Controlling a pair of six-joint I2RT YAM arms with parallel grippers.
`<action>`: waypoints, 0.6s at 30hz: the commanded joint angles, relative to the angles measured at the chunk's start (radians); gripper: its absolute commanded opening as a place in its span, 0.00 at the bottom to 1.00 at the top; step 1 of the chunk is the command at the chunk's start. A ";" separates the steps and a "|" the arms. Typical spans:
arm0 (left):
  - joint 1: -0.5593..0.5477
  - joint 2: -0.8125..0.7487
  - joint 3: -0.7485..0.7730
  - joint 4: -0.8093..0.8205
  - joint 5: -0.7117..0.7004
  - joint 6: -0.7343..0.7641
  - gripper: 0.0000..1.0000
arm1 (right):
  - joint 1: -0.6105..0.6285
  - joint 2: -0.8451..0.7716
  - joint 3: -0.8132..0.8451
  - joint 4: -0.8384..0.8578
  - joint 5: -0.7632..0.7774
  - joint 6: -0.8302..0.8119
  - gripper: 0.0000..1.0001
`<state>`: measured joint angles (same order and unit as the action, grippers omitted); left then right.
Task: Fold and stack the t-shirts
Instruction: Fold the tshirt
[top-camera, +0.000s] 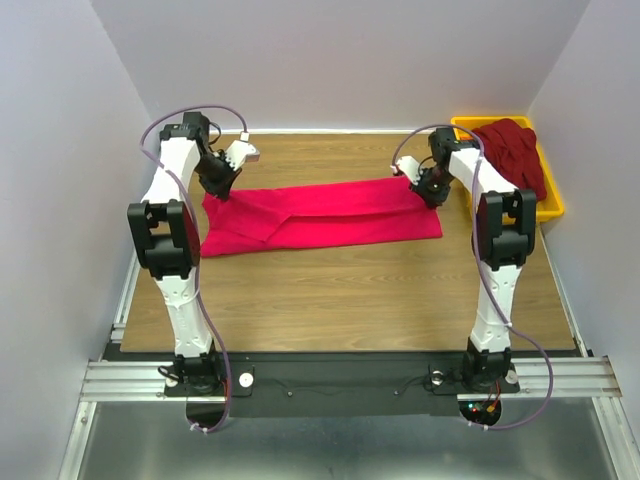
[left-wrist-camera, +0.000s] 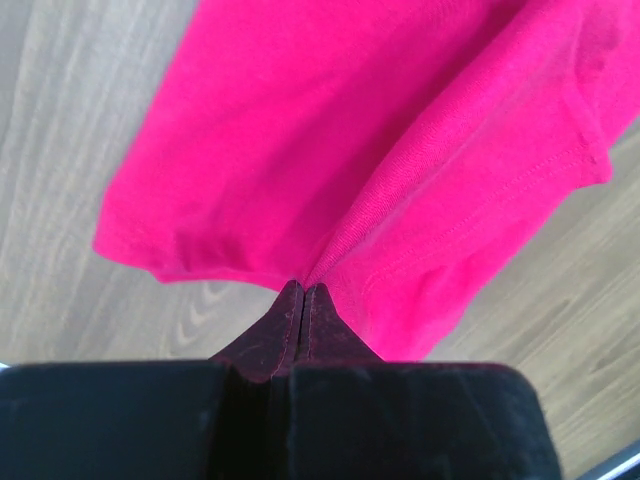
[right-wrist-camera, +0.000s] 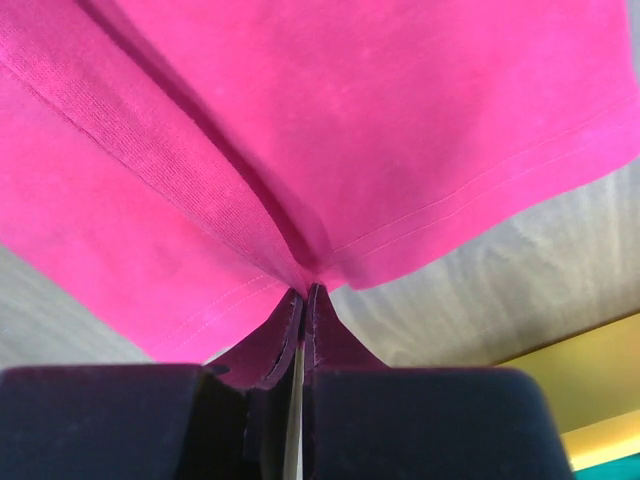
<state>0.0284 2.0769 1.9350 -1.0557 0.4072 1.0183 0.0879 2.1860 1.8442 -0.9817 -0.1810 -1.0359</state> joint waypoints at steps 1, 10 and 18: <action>0.008 0.032 0.108 -0.046 0.012 -0.018 0.00 | -0.014 0.035 0.081 -0.005 0.018 -0.010 0.01; 0.013 0.057 0.059 0.043 -0.004 -0.076 0.09 | -0.016 0.093 0.164 -0.005 0.037 0.020 0.42; 0.125 -0.027 -0.046 0.083 0.080 -0.201 0.50 | -0.074 0.054 0.210 -0.029 -0.031 0.240 0.69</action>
<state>0.0879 2.1464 1.9495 -0.9695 0.4332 0.8814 0.0582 2.2860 2.0197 -0.9897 -0.1619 -0.9279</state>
